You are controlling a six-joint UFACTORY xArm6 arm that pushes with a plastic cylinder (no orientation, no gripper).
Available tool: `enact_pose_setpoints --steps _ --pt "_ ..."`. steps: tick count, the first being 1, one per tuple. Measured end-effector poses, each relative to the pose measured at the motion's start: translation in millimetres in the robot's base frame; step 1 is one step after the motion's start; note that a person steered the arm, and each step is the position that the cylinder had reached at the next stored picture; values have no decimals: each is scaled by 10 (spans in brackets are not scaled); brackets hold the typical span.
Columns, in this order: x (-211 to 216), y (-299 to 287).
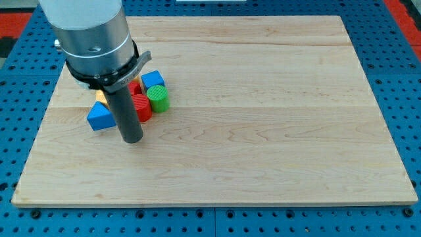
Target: Separate the green circle from the group of blocks
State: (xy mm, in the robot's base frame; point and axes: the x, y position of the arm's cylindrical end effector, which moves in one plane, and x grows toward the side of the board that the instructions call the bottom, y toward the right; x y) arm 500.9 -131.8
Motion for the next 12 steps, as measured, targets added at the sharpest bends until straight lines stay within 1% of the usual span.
enact_pose_setpoints --steps 4,6,7,8,9,10,12 --pt "27 -65" --pt "112 -305" --pt "113 -694" --pt "110 -1556" --pt "-417 -1636" --pt "-831 -1638" --pt "-876 -1732"
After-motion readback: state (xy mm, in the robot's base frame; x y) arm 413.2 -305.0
